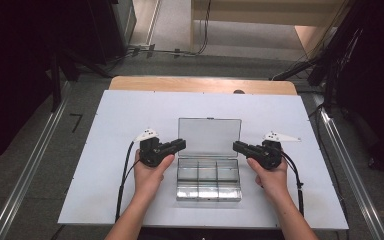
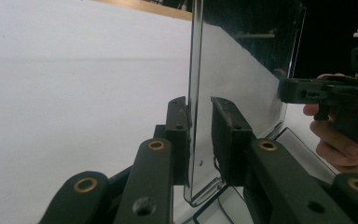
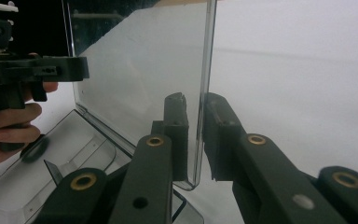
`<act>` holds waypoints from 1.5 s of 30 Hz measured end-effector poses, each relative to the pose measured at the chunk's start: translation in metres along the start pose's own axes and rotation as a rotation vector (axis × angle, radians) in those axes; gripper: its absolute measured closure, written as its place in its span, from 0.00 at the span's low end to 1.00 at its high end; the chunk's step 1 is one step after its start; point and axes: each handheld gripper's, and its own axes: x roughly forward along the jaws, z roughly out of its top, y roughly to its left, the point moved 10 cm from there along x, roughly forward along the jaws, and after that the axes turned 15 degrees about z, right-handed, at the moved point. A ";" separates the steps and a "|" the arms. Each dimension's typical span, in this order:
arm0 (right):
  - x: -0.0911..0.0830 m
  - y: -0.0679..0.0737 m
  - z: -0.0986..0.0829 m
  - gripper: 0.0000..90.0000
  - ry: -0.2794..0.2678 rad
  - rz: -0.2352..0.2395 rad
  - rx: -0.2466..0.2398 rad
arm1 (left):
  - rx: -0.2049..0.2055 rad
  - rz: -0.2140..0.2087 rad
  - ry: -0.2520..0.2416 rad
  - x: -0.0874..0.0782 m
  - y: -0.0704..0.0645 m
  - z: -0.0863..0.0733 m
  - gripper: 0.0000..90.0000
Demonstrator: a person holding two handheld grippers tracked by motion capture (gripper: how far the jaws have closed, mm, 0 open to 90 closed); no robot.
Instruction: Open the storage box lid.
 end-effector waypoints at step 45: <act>0.014 -0.018 -0.012 0.69 0.033 -0.008 0.115 | -0.034 0.100 0.133 0.017 0.006 -0.017 0.66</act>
